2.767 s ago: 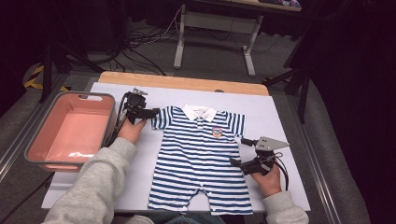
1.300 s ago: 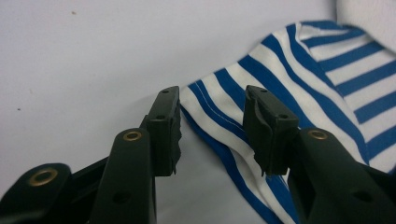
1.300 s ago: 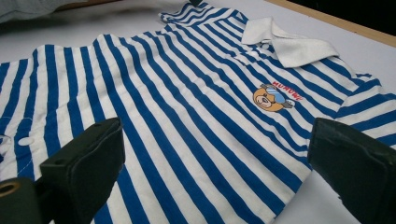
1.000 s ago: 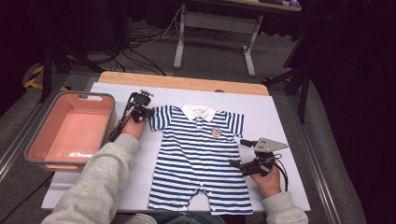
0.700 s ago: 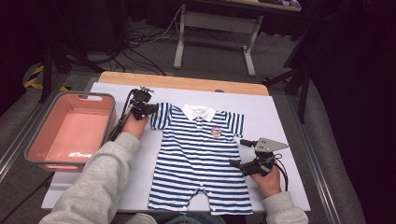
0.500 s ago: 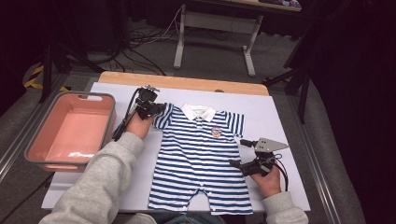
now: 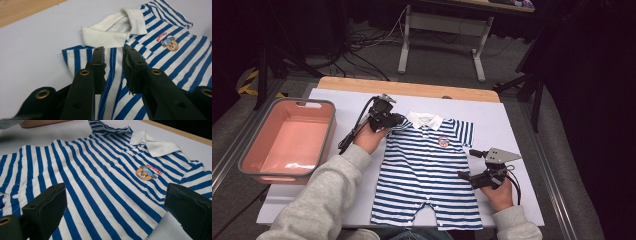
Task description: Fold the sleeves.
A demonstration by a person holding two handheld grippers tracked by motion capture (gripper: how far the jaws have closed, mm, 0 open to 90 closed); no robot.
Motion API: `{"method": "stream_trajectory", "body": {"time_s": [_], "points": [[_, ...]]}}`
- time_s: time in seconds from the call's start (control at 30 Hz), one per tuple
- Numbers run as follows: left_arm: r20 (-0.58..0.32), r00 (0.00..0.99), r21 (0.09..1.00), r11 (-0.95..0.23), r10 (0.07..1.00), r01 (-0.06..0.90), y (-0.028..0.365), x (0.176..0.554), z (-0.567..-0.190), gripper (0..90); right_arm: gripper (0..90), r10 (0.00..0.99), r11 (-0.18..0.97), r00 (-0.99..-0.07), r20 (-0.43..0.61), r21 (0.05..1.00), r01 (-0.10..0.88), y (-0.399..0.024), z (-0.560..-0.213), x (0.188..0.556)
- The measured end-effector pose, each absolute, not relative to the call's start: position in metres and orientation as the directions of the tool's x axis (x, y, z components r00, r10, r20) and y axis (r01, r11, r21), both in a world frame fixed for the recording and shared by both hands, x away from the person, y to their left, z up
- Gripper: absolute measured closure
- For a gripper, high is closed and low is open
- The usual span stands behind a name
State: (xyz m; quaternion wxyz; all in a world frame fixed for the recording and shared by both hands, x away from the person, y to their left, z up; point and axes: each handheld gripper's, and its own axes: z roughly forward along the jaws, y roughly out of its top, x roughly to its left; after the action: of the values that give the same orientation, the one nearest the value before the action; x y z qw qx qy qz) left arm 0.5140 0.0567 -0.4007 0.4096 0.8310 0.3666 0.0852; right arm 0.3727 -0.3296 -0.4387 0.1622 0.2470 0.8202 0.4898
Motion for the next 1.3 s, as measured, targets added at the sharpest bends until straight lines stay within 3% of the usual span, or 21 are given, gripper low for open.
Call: {"method": "stream_trajectory", "body": {"time_s": [0.17,0.37,0.77,0.93,1.1,1.23,1.3], "points": [[-0.117,0.699,0.724,-0.421,0.706,0.546,0.068,0.509,-0.404,73.7,4.8,0.562,0.399,-0.827,-0.025,0.884,0.244,-0.329,-0.439,0.373],[-0.172,0.694,0.664,-0.438,0.699,0.606,0.075,0.510,-0.429,81.2,4.8,0.561,0.400,-0.827,-0.026,0.883,0.244,-0.329,-0.439,0.373],[-0.198,0.726,0.583,-0.516,0.659,0.628,0.066,0.507,-0.446,82.2,4.8,0.560,0.401,-0.828,-0.027,0.884,0.242,-0.329,-0.438,0.372],[-0.208,0.725,0.609,-0.493,0.657,0.622,0.067,0.504,-0.443,73.1,4.7,0.586,0.388,-0.810,-0.029,0.887,0.249,-0.330,-0.435,0.371],[-0.204,0.734,0.670,-0.455,0.648,0.587,0.073,0.493,-0.433,50.6,4.3,0.624,0.348,-0.781,0.016,0.890,0.296,-0.335,-0.427,0.377],[-0.262,0.733,0.723,-0.375,0.628,0.580,0.085,0.479,-0.426,24.3,0.0,0.627,0.341,-0.777,0.045,0.882,0.326,-0.335,-0.422,0.386],[-0.255,0.742,0.742,-0.367,0.620,0.561,0.090,0.472,-0.423,19.5,0.0,0.629,0.346,-0.776,0.045,0.878,0.331,-0.335,-0.421,0.391]]}}
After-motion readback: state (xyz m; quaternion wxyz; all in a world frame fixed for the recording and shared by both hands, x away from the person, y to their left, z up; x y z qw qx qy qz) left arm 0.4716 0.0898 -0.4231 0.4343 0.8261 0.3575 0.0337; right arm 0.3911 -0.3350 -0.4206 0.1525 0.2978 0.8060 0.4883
